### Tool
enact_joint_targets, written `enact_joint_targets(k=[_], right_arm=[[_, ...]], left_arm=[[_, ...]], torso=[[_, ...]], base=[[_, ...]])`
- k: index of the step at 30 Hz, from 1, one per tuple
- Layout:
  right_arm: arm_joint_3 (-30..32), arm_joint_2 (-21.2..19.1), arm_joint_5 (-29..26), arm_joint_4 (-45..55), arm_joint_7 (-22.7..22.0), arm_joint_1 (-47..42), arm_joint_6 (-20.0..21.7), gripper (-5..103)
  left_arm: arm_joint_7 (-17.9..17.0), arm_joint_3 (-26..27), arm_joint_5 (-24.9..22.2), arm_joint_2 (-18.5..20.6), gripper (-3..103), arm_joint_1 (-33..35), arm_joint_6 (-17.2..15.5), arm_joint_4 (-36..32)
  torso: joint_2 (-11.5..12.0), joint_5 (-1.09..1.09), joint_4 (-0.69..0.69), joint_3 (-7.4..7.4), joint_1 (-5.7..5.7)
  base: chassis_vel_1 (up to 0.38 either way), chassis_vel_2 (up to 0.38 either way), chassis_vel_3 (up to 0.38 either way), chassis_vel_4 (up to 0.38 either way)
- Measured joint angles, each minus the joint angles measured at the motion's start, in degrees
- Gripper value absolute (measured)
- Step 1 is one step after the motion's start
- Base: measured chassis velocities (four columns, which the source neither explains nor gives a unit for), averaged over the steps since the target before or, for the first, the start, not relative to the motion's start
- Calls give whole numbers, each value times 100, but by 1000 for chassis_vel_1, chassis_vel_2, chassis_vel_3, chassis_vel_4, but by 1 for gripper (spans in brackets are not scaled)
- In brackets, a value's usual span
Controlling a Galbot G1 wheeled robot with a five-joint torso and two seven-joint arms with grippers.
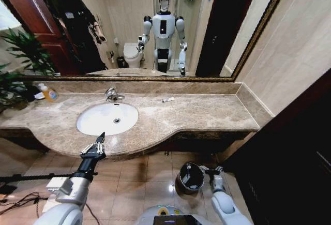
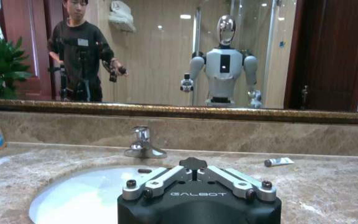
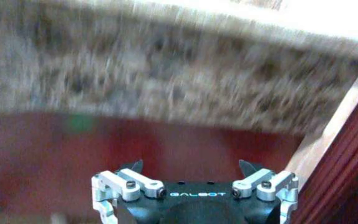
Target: Pick up the trash from the sink and place it in the trash bin.
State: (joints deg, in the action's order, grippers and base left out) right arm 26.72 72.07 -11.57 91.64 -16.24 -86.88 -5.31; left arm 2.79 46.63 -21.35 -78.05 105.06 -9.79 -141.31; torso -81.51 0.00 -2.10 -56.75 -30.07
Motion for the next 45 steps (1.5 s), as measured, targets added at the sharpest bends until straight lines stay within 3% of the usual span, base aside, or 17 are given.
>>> enact_joint_targets(k=[9,15,20,25,34,45], right_arm=[[248,-39,-199,1542,-83,-461,316,100],[36,-286,-498,2672,-292,-183,1005,100],[-156,-452,-753,2919,-262,263,1415,100],[-594,-695,-1064,2566,173,1276,1760,100],[-1277,-829,-1440,1473,621,2825,1844,100],[-2319,-419,-1570,-65,856,4603,1832,100]], left_arm=[[0,0,0,0,0,0,0,0],[0,0,0,0,0,0,0,0],[0,0,0,0,0,0,0,0],[0,0,0,0,0,0,0,0],[0,0,0,0,0,0,0,0],[0,0,0,0,0,0,0,0]], torso=[[0,1,0,0,0],[0,0,0,-1,-1],[0,-1,-1,0,-1],[0,0,0,-1,-1],[0,0,-1,-2,-2],[0,-2,-1,-1,-2]], base=[[0,0,0,0],[0,0,0,0],[0,0,0,0],[0,0,0,0],[0,0,0,0],[0,0,0,0]])
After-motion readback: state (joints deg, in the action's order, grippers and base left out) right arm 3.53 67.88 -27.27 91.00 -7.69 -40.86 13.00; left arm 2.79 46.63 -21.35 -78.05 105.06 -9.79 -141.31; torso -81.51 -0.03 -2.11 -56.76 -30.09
